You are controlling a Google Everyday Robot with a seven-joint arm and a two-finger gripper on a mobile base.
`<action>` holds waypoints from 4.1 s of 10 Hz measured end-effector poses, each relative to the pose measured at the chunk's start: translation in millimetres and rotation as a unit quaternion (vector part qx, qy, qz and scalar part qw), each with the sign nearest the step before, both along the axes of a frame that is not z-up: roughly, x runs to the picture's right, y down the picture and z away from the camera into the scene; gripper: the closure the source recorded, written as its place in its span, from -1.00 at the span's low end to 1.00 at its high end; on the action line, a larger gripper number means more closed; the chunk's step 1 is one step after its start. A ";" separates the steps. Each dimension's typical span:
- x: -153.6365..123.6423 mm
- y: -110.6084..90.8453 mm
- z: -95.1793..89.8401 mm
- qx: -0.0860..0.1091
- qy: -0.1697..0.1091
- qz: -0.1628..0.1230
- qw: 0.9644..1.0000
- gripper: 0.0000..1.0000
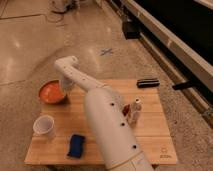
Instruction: Drag the ceramic bowl in a circle
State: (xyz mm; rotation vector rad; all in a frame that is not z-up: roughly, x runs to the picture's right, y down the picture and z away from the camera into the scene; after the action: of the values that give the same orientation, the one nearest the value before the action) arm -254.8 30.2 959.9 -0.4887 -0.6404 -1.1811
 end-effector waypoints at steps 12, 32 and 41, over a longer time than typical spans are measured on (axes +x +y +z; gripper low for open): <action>172.7 49.7 -77.1 -0.022 0.144 -0.023 0.989 1.00; 107.1 -43.5 -12.3 0.025 0.093 -0.065 0.993 1.00; 221.0 28.2 -93.3 -0.030 0.202 -0.012 0.979 1.00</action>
State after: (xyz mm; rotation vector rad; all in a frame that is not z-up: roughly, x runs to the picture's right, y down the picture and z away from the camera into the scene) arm -33.8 58.5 866.5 -0.7655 -0.3192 -1.0461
